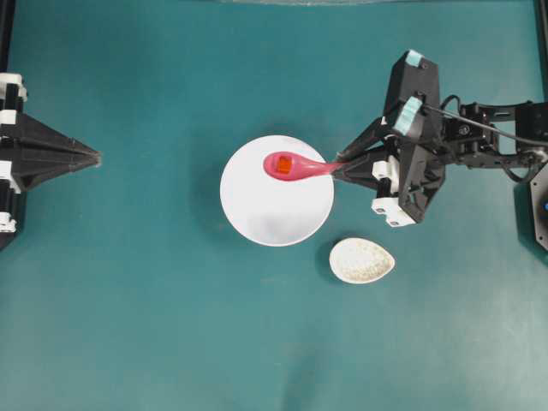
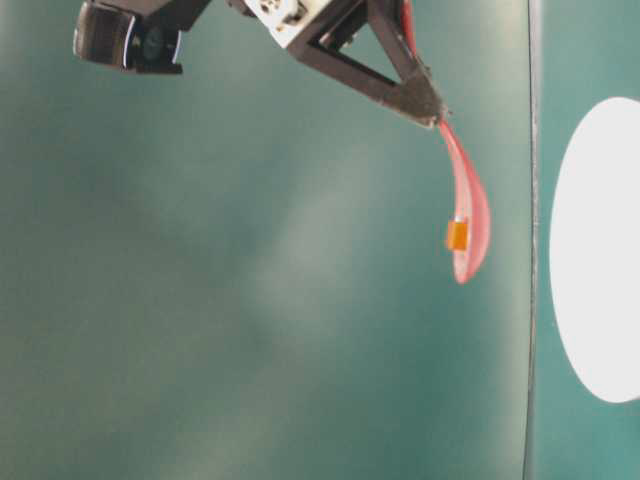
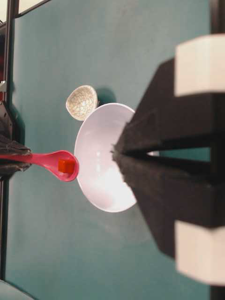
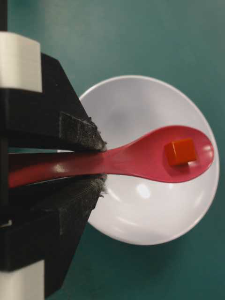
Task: Grip the spoon and scoop the red block from the bowl with right arm.
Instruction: 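Raise the spoon with the cube on it out of the bowl, then hold the loaded spoon steady above the bowl with the right gripper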
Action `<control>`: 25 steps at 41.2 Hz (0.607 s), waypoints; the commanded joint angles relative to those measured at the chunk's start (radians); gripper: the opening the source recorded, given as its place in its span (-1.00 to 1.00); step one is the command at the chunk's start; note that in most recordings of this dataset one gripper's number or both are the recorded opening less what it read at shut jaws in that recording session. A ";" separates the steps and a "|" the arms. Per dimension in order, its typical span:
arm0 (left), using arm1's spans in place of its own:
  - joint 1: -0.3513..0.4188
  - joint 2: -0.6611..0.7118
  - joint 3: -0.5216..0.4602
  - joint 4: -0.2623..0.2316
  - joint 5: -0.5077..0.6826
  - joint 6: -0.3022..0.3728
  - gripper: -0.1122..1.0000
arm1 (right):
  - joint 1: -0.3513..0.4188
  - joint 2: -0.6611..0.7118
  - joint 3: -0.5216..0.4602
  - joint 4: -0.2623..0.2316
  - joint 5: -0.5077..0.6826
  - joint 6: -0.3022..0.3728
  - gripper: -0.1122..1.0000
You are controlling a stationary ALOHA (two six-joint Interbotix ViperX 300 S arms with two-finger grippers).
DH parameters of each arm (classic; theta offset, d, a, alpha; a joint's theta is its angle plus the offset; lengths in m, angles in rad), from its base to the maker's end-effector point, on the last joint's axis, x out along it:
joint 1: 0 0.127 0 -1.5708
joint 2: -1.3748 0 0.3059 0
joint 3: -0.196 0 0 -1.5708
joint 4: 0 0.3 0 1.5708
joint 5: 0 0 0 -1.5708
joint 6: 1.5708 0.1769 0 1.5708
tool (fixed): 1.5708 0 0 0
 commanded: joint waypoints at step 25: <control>0.002 0.005 -0.038 0.000 -0.009 0.002 -0.78 | 0.003 -0.101 -0.081 0.006 0.089 -0.002 -0.37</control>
